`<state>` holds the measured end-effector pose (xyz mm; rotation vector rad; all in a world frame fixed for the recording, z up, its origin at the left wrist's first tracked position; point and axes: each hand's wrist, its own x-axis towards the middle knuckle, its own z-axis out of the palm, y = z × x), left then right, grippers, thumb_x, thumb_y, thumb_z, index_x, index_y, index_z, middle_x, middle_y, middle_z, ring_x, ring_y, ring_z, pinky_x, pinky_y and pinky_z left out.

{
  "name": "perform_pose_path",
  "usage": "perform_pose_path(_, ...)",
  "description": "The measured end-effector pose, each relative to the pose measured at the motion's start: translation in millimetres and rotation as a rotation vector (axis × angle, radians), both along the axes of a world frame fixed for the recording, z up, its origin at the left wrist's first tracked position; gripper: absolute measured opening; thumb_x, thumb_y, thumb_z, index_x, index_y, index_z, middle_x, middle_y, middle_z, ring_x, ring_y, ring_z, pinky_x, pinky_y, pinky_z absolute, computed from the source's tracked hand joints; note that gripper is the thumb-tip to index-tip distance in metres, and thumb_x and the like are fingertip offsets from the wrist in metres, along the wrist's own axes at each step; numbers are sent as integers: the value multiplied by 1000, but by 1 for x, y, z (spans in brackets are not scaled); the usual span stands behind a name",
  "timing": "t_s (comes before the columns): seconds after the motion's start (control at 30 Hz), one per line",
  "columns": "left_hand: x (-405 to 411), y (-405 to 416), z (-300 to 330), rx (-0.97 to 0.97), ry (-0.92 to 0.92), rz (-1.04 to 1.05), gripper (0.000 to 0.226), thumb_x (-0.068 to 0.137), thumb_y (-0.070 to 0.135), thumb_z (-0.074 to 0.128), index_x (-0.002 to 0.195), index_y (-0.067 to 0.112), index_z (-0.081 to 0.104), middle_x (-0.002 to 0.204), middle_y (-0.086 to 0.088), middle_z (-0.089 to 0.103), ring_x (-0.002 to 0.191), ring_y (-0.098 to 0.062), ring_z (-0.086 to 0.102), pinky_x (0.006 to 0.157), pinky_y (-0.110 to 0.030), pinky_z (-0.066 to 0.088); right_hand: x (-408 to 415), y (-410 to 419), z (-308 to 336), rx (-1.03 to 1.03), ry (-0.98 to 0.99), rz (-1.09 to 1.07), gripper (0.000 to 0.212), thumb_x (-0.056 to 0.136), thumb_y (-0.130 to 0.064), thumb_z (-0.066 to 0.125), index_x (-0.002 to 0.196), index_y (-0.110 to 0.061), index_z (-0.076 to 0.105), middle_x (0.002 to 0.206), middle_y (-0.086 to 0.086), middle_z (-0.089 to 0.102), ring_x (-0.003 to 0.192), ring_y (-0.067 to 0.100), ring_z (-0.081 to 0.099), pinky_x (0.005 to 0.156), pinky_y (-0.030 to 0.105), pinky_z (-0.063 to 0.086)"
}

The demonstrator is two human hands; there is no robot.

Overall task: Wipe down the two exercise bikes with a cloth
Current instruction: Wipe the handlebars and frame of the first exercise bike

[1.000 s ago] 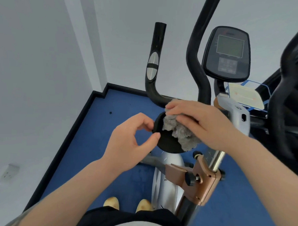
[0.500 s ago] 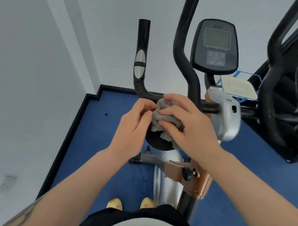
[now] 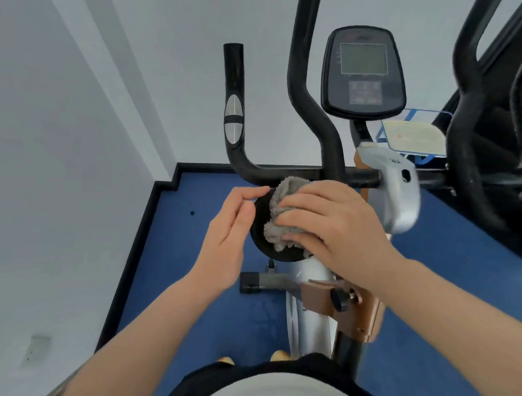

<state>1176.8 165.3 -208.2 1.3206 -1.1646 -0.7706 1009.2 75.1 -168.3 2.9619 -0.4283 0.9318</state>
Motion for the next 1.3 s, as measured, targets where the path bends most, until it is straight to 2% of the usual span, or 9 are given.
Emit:
perform_pose_path(0.1,-5,-1,-3,-35,18,49,31,104,29,34,122,20,57,109,0,66,104,-23,61,91,-42,49,14,17,-9,80,-84,-27,13,90,-13,64,94,-12,76,103,2,71,93,26,65,89,40,49)
perform_pose_path(0.23,-3,-1,-4,4,-10,47,33,103,38,34,123,25,57,107,-13,64,101,-35,60,92,-58,46,-9,11,-10,-84,13,111,15,92,-7,62,91,-12,75,101,4,71,89,25,64,88,36,48)
perform_pose_path(0.4,-3,-2,-4,-32,13,32,30,104,27,34,123,18,56,111,3,67,106,-20,62,91,-33,48,13,26,-23,9,-164,-86,13,92,-9,63,92,-12,76,99,4,71,89,25,65,93,35,45)
perform_pose_path(0.57,-4,-2,-4,-18,21,17,31,104,27,33,123,18,56,113,1,66,109,-23,62,95,-41,49,-4,9,-11,-180,-35,-3,16,91,-5,63,93,-14,76,99,4,71,85,24,65,86,36,48)
perform_pose_path(0.7,-3,-3,-5,-47,31,34,30,104,27,34,122,17,56,109,1,66,103,-21,62,90,-33,49,23,28,-18,66,-263,-232,14,91,-12,64,96,-12,77,102,5,72,91,26,67,89,38,48)
perform_pose_path(0.9,-2,-2,-3,-6,8,23,30,104,29,34,123,21,56,109,0,67,103,-23,62,93,-42,50,10,10,-7,-71,-110,-158,11,90,-19,68,98,-16,76,100,2,71,81,23,65,79,37,48)
perform_pose_path(1.0,-1,-2,-4,-36,1,27,30,104,28,34,123,20,56,108,6,66,103,-19,62,90,-31,50,25,30,-16,106,-215,-295,19,89,-23,67,105,-17,74,107,2,68,92,22,63,92,35,40)
perform_pose_path(1.1,-3,1,-2,-28,15,9,29,105,28,34,123,22,56,111,6,67,106,-19,63,90,-28,50,5,44,-19,146,-165,-226,34,96,-40,55,111,-16,73,115,4,66,108,19,59,109,38,32)
perform_pose_path(1.3,-3,-2,-4,-38,14,39,28,104,27,34,119,24,57,103,11,68,95,-10,63,80,-20,49,25,37,-13,175,-223,-323,20,85,-35,72,85,-14,74,91,-3,72,86,17,67,101,37,43)
